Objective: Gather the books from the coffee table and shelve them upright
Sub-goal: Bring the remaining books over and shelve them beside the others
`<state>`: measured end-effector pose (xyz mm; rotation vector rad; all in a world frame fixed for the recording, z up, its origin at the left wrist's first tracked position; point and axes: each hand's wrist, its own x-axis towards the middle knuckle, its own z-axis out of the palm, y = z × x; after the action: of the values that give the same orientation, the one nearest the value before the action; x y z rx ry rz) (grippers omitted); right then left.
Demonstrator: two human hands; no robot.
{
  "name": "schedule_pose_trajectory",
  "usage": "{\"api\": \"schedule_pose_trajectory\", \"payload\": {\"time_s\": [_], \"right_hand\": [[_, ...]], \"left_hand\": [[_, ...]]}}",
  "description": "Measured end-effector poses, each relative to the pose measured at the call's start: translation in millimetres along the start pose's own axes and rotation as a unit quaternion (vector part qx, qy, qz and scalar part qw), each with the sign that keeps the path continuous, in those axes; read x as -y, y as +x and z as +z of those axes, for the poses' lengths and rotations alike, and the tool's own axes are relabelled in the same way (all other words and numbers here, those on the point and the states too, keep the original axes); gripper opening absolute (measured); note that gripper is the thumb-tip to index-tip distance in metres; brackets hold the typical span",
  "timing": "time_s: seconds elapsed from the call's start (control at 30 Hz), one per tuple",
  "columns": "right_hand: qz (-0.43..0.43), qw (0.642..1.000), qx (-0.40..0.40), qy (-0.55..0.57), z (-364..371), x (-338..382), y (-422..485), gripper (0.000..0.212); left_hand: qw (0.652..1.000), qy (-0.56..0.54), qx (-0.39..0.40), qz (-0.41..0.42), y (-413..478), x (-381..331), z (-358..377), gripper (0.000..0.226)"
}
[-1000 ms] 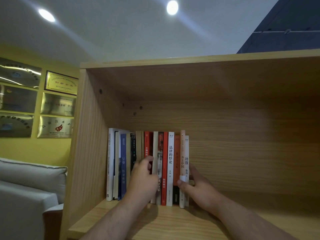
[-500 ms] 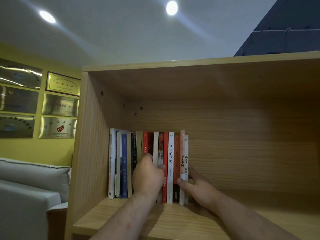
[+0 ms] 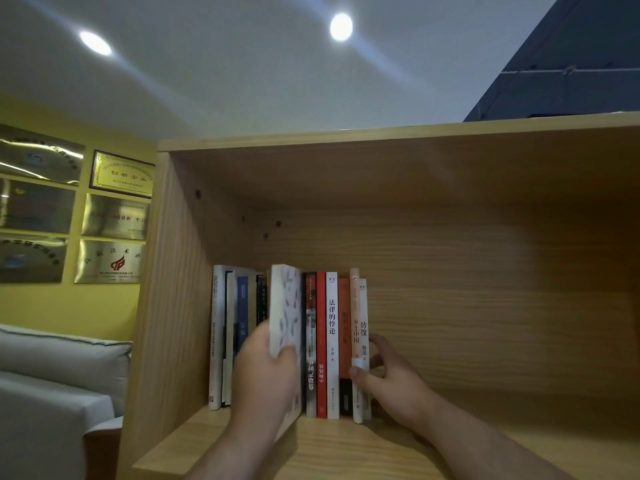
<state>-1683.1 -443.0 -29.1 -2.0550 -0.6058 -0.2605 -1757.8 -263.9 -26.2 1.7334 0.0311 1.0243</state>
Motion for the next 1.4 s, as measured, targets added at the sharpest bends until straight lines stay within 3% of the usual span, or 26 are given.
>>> {"api": "schedule_pose_trajectory", "payload": {"time_s": [0.1, 0.2, 0.27, 0.37, 0.47, 0.53, 0.57, 0.67, 0.73, 0.8, 0.87, 0.93, 1.0, 1.1, 1.3, 1.4], "right_hand": [[-0.001, 1.0, 0.014, -0.02, 2.2, -0.5, 2.6, 0.064], [-0.004, 0.999, 0.033, -0.032, 5.4, -2.1, 6.3, 0.068], [0.002, 0.999, 0.034, -0.032, 4.7, -10.2, 11.7, 0.067], [0.049, 0.997, 0.037, 0.047, 1.3, -20.2, 14.8, 0.049], [-0.004, 0.993, -0.072, 0.093, -3.2, -8.9, 13.4, 0.031], [-0.043, 0.977, -0.18, 0.107, -16.7, 5.4, 7.1, 0.033], [-0.051, 0.965, -0.19, 0.172, -22.8, 13.4, 2.3, 0.034], [0.013, 0.918, -0.03, 0.396, -35.3, 23.8, -7.5, 0.058], [0.045, 0.915, 0.079, 0.394, -37.7, 30.5, -17.1, 0.047], [0.059, 0.901, 0.103, 0.417, -40.7, 30.3, -16.7, 0.045], [0.064, 0.89, 0.051, 0.45, -49.0, 26.0, -12.4, 0.049], [0.068, 0.877, -0.03, 0.476, -60.2, 21.1, -8.0, 0.046], [0.062, 0.858, -0.118, 0.496, -68.3, 15.4, -2.8, 0.043], [0.044, 0.839, -0.21, 0.501, -74.1, 9.4, 0.0, 0.036], [0.034, 0.809, -0.314, 0.495, -79.2, 2.6, -1.2, 0.031], [0.005, 0.84, -0.372, 0.396, -76.1, 5.7, -4.6, 0.023]], "left_hand": [[0.999, -0.039, -0.029, 0.022, -9.7, -11.8, -30.7, 0.016], [0.987, -0.151, -0.047, 0.019, -14.9, -26.5, -61.5, 0.019], [0.965, -0.26, -0.024, -0.029, -13.6, -32.4, -67.1, 0.022], [0.925, -0.36, 0.045, -0.114, -7.5, -33.2, -54.4, 0.025], [0.902, -0.387, 0.095, -0.164, -2.3, -29.4, -37.8, 0.025], [0.898, -0.382, 0.118, -0.185, 1.7, -25.0, -29.3, 0.024], [0.894, -0.384, 0.129, -0.193, 3.9, -24.0, -26.1, 0.025], [0.884, -0.389, 0.157, -0.205, 8.7, -25.6, -16.7, 0.032], [0.886, -0.375, 0.18, -0.207, 8.4, -28.6, -9.1, 0.033], [0.898, -0.341, 0.205, -0.187, 7.6, -31.9, -2.2, 0.027], [0.932, -0.27, 0.205, -0.125, 6.8, -31.2, 2.5, 0.019], [0.983, -0.138, 0.123, -0.011, 14.4, -17.8, 5.2, 0.016], [0.998, 0.022, 0.022, 0.058, 23.1, -2.0, 4.5, 0.024], [0.994, 0.104, -0.002, 0.022, 26.2, 6.5, 5.6, 0.051], [0.988, 0.147, 0.026, 0.028, 20.3, 9.3, 14.1, 0.061], [0.99, 0.133, 0.03, 0.022, 21.0, 11.4, 12.3, 0.061]]}}
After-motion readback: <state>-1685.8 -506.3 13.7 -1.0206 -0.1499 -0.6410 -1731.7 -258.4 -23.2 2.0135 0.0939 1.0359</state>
